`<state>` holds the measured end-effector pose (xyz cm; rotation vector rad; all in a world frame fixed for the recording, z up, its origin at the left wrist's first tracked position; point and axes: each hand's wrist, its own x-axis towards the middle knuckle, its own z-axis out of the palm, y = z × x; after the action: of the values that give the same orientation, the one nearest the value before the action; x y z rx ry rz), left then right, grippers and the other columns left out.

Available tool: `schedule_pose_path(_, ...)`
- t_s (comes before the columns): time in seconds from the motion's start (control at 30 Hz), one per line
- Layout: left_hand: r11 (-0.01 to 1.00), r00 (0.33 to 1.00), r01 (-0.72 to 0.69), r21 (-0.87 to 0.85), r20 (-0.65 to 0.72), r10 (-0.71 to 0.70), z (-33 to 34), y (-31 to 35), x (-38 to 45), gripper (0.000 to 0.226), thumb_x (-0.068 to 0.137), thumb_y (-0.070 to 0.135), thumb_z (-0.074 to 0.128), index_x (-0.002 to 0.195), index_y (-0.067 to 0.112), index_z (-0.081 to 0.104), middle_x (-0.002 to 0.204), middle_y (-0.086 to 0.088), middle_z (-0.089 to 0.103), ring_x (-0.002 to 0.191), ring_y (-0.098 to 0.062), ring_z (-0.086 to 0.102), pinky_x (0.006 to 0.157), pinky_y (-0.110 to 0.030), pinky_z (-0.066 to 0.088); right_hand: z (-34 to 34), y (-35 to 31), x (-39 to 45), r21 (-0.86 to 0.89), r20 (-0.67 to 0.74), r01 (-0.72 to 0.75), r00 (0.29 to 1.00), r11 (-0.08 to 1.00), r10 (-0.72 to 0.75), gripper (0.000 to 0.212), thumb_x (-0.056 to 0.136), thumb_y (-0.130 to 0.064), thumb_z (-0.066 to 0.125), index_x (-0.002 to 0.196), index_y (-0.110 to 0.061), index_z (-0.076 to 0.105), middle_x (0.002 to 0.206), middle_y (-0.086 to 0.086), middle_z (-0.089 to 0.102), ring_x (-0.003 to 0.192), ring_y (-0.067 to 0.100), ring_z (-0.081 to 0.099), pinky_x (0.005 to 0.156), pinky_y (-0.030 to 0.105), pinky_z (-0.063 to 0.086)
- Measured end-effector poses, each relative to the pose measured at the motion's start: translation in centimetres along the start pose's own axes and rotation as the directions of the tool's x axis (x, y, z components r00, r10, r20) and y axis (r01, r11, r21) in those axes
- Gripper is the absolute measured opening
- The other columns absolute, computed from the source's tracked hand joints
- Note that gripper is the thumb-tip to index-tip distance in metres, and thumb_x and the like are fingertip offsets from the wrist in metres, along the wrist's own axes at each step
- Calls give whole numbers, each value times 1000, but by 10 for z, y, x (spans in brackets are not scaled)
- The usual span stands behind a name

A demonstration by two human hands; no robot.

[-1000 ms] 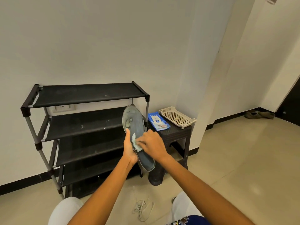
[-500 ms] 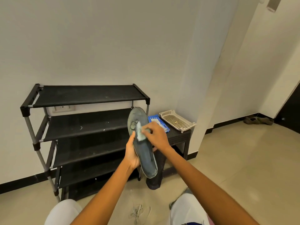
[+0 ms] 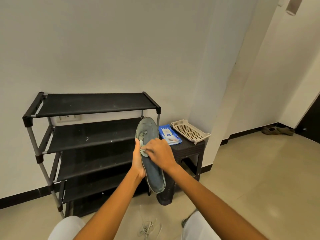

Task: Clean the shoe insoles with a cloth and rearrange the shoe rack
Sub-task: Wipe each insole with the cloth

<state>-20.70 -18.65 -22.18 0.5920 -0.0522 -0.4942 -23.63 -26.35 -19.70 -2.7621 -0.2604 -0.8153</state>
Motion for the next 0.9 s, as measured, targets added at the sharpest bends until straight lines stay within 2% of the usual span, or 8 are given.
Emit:
schedule_pose_path(0.1,990,990,118,76,69,-123,-2,-1,-4,63,91,61,35,119,9,58,100,-15,70,87,-25,70,70,-37,58,-8,20,21,-83,-79,-190,980,978,184,21,91,-18,54,101,-22,72,93,4,67,95,23,52,74,31,31)
schedule_pose_path(0.2,982,978,172,82,104,-180,2,0,-7,63,93,61,27,117,12,59,100,-15,72,85,-26,71,63,-39,58,-13,32,32,-48,-174,-405,904,913,391,24,94,-18,51,108,-21,71,98,6,67,100,23,50,84,34,36)
schedule_pose_path(0.33,989,985,150,19,86,-151,1,6,-6,69,91,62,36,129,8,54,119,-18,64,107,-27,63,94,-40,49,7,13,8,58,-134,-271,951,961,277,18,91,-21,54,95,-21,72,88,2,68,88,20,54,80,34,41)
schedule_pose_path(0.47,992,990,127,-14,59,-126,-9,0,-4,61,89,59,44,120,9,61,101,-13,70,93,-22,69,82,-36,54,7,9,-6,184,35,-130,992,974,125,17,85,-20,63,97,-24,74,89,-2,71,85,13,58,81,28,38)
schedule_pose_path(0.53,991,988,133,-8,78,-132,-13,-1,-3,49,91,48,47,115,9,62,94,-13,70,86,-22,69,77,-36,55,-2,15,1,373,95,-221,975,901,200,19,85,-17,64,102,-20,72,98,-1,70,88,10,59,78,20,44)
schedule_pose_path(0.63,990,979,144,8,146,-144,-7,7,-2,36,91,29,46,115,6,61,97,-17,69,83,-27,69,76,-43,58,-17,25,14,521,-83,-369,876,770,476,26,89,-12,59,114,-17,64,109,-1,63,91,7,55,68,6,39)
schedule_pose_path(0.77,990,970,139,7,198,-137,-4,13,1,40,87,24,48,121,4,57,102,-20,67,86,-30,67,79,-46,57,-20,28,34,365,-76,-322,925,874,372,26,92,-7,52,114,-12,65,104,5,56,94,11,51,73,10,32)
schedule_pose_path(0.9,994,989,76,76,123,-85,-1,22,9,52,86,53,50,114,12,65,108,-16,66,91,-26,67,79,-39,54,-4,14,34,157,-67,-240,965,958,253,26,94,-25,50,113,-14,66,103,8,60,98,20,52,83,28,38)
